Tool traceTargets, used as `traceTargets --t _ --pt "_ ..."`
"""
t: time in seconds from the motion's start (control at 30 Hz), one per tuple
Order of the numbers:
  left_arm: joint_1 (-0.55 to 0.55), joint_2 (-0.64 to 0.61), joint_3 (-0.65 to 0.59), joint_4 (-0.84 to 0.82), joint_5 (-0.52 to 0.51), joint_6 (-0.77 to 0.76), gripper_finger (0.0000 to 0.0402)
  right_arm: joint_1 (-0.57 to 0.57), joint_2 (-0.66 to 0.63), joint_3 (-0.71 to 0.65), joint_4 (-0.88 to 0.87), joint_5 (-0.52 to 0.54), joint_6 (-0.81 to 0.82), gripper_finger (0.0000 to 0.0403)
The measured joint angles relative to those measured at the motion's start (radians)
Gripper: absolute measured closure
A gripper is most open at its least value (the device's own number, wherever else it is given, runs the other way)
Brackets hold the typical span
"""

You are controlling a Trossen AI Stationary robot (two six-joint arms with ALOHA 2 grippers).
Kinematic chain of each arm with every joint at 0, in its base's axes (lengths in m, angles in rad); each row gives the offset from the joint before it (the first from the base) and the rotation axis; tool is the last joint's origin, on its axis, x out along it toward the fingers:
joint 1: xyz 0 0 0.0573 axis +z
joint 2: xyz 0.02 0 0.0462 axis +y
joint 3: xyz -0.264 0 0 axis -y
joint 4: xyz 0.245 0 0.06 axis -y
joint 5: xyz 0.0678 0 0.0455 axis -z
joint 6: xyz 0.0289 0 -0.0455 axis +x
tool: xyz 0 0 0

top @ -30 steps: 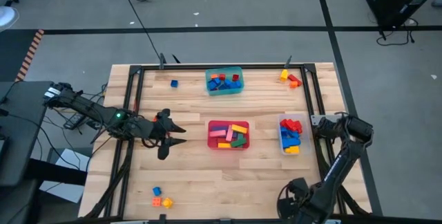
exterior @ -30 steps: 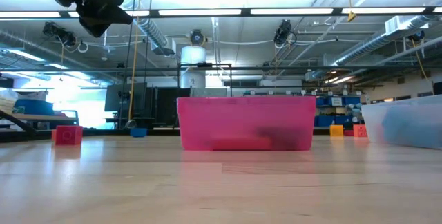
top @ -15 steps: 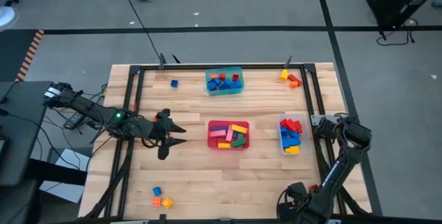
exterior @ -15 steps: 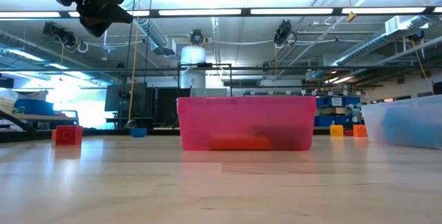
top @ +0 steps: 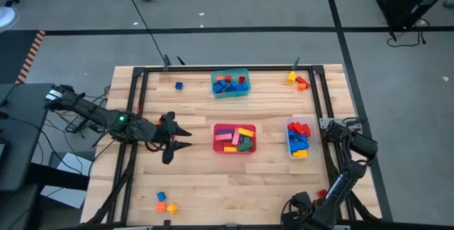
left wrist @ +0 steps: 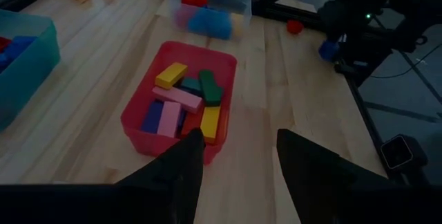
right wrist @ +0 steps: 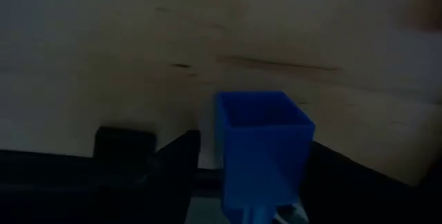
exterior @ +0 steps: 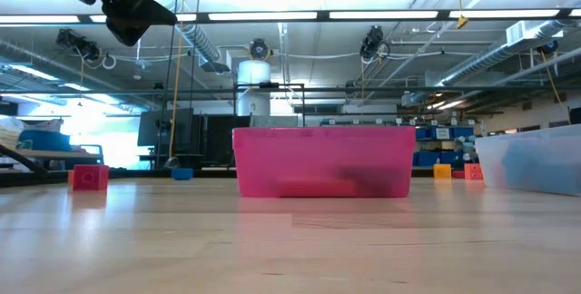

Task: Sort blocks by size
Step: Put the blue 1 stud game piece into the transparent bin

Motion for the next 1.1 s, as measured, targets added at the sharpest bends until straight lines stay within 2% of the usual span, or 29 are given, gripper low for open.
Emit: traceTargets --t 0.1,0.23,0.47,0.67,0.83,0.97,1.1 --pt "0.0 0.0 0.0 0.0 0.0 0.0 0.0209 -0.001 0.011 0.003 0.007 0.001 -0.004 0.0201" --pt "0.0 0.0 0.0 0.002 0.0 0.0 0.0209 -0.001 0.009 0.003 -0.001 0.007 -0.03 0.0259" --pt "0.0 0.0 0.0 0.022 0.0 0.002 0.0209 -0.023 -0.062 -0.003 -0.156 0.048 -0.056 0.0258" --pt "0.0 0.0 0.0 0.024 0.0 0.002 0.0209 -0.102 -0.227 0.006 -0.427 0.207 -0.098 0.0258" --pt "0.0 0.0 0.0 0.023 0.0 0.002 0.0209 -0.219 -0.368 0.005 -0.651 0.33 -0.168 0.0258" --pt "0.0 0.0 0.0 0.023 0.0 0.003 0.0209 -0.34 -0.497 -0.064 -0.625 0.466 -0.315 0.0258" --pt "0.0 0.0 0.0 0.025 0.0 0.003 0.0209 -0.465 -0.586 -0.182 -0.638 0.47 -0.36 0.0258"
